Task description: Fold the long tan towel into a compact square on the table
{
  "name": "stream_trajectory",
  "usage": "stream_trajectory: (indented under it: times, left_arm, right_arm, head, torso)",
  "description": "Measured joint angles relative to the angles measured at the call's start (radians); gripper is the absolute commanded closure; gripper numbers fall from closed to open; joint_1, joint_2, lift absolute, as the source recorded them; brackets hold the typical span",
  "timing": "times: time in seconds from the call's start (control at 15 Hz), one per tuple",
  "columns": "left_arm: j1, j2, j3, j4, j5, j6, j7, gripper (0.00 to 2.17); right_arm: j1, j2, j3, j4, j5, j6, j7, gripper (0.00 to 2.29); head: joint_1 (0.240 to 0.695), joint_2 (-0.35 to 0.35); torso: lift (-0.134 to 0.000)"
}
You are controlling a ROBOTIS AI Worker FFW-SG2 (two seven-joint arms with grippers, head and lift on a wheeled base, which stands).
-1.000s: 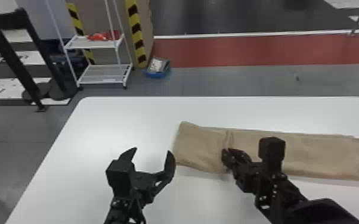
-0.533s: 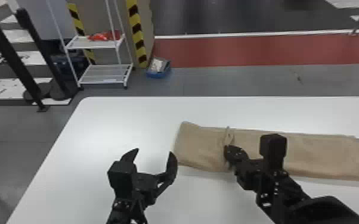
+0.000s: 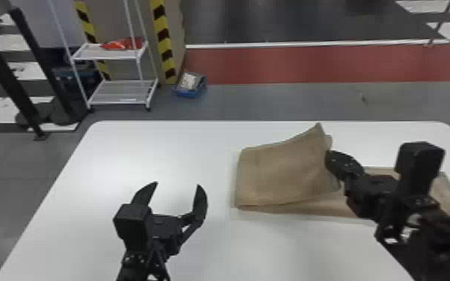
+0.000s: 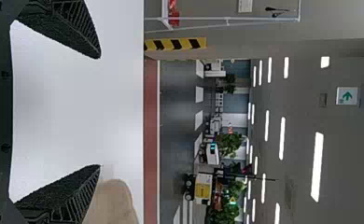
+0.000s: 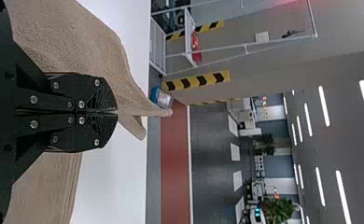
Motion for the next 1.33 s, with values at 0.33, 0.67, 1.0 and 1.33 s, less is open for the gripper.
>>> stream_trajectory:
  times: [0.33,0.67,1.0,1.33]
  left_arm:
    - [-0.005,-0.004,0.014,0.004,0.043,-0.068,0.0,0.04]
    - [-0.033,-0.009,0.004,0.043,0.038,-0.064,0.001,0.04]
    - [-0.036,-0.004,0.014,0.061,0.034,-0.064,0.001,0.04]
    - [-0.07,-0.008,0.008,0.094,0.032,-0.05,-0.006,0.04]
  right_arm:
    - [0.007,-0.028,-0.198,0.121,0.026,0.051,0.111,1.15]
    - [-0.048,-0.028,-0.237,0.111,0.021,0.082,0.138,1.15]
    - [-0.107,-0.063,-0.316,0.167,0.017,0.16,0.152,1.15]
    - [-0.108,-0.057,-0.304,0.198,0.052,0.178,0.154,1.15]
  head:
    - [0.695,-0.143]
    - [0.695,-0.162]
    - [0.695,-0.214]
    - [0.695,-0.22]
  torso:
    - [-0.113]
    - [-0.113]
    - [-0.113]
    - [-0.113]
